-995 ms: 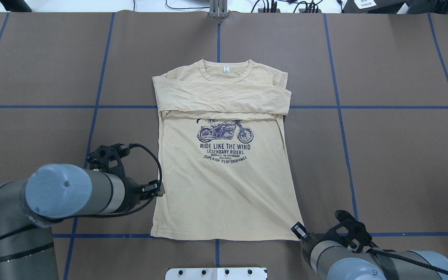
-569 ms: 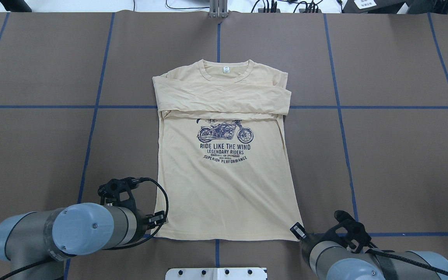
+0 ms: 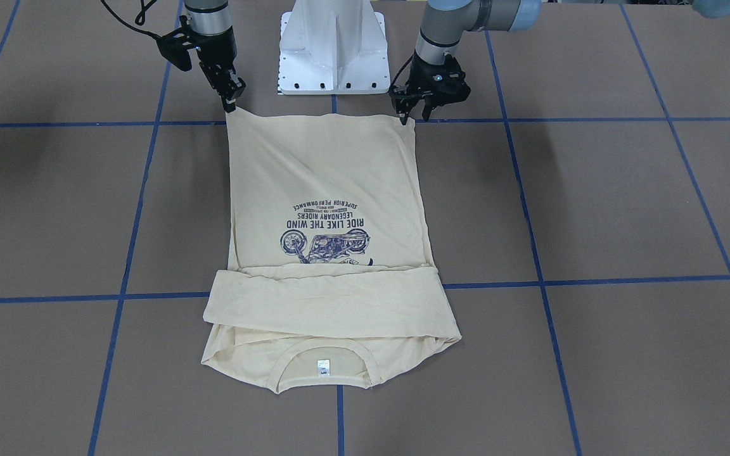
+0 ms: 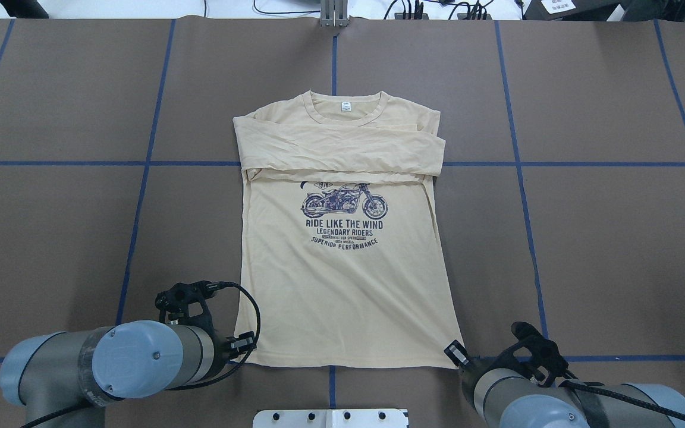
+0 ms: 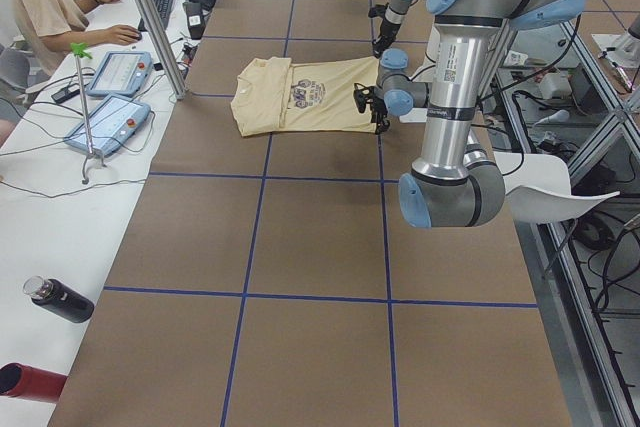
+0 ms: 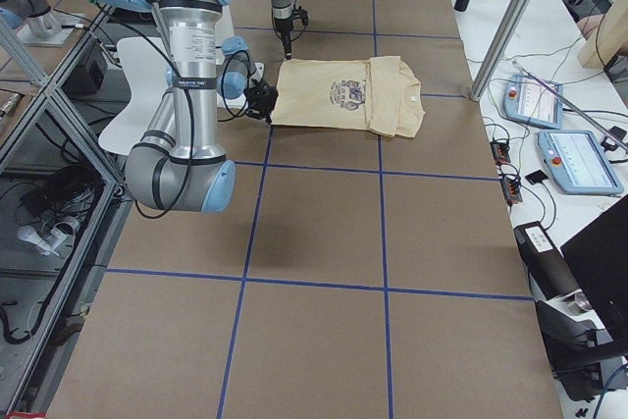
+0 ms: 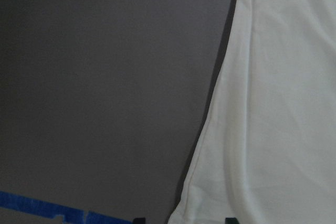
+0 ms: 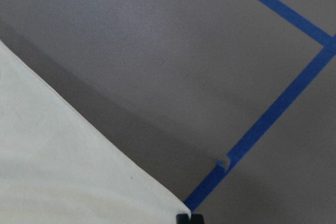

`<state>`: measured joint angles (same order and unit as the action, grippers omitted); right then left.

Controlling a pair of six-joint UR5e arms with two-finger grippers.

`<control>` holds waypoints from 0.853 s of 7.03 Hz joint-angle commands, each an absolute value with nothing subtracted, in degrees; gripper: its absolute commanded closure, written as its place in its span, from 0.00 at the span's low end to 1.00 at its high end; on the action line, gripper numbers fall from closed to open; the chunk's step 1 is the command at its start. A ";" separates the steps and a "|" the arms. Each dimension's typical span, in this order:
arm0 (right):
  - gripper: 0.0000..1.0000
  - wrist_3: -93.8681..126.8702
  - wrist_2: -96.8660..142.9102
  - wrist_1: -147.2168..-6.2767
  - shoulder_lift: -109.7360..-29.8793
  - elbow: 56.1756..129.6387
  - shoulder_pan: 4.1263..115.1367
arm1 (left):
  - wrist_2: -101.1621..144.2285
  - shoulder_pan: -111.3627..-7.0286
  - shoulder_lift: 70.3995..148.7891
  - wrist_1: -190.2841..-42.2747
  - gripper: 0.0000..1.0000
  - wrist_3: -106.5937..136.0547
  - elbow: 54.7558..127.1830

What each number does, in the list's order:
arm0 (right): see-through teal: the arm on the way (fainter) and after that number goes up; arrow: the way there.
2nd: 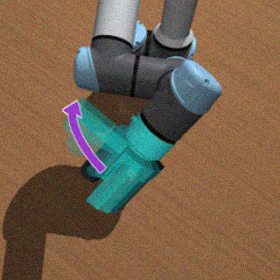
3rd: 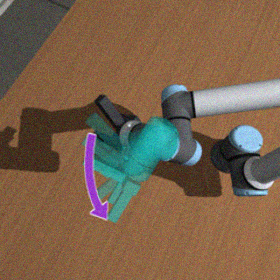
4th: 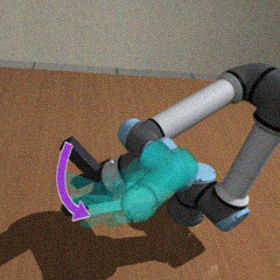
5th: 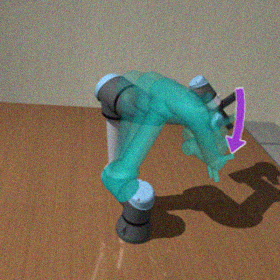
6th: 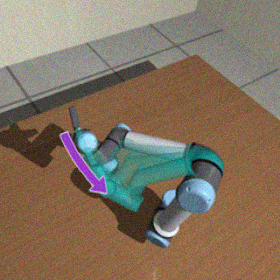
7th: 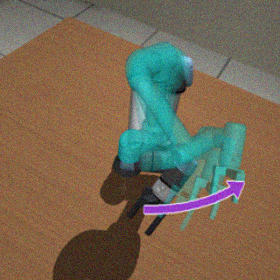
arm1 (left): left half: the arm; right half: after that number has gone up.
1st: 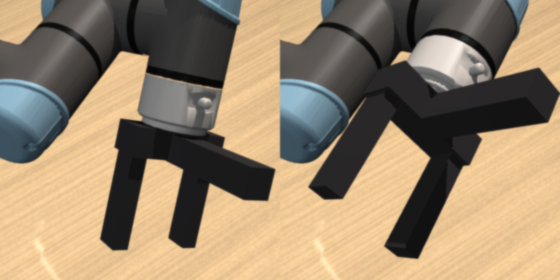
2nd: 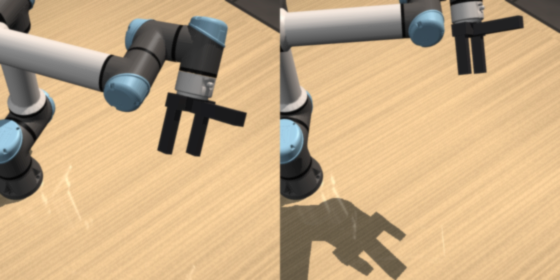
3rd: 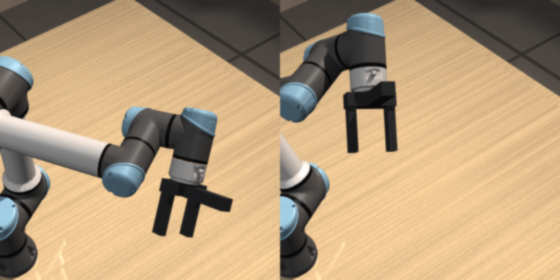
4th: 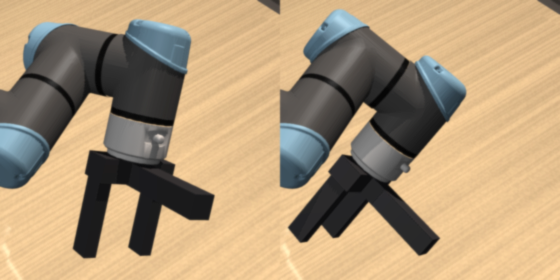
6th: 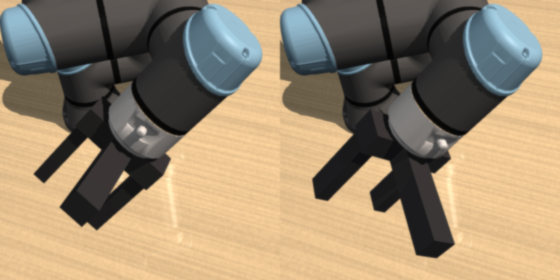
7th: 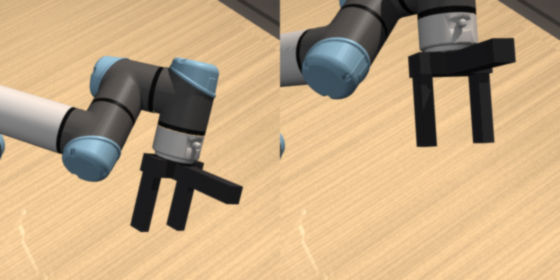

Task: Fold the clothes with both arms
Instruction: 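Move the left gripper to the other hem corner and grasp it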

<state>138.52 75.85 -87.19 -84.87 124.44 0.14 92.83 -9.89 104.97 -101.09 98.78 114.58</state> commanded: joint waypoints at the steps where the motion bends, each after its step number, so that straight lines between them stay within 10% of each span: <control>1: 1.00 138.52 75.85 -87.19 -84.90 124.37 0.18 | 92.99 -9.84 105.64 -101.25 0.41 98.79 113.38; 6: 1.00 138.52 75.94 -87.19 -84.82 124.45 0.18 | 93.16 -9.76 105.73 -101.25 0.71 98.96 113.03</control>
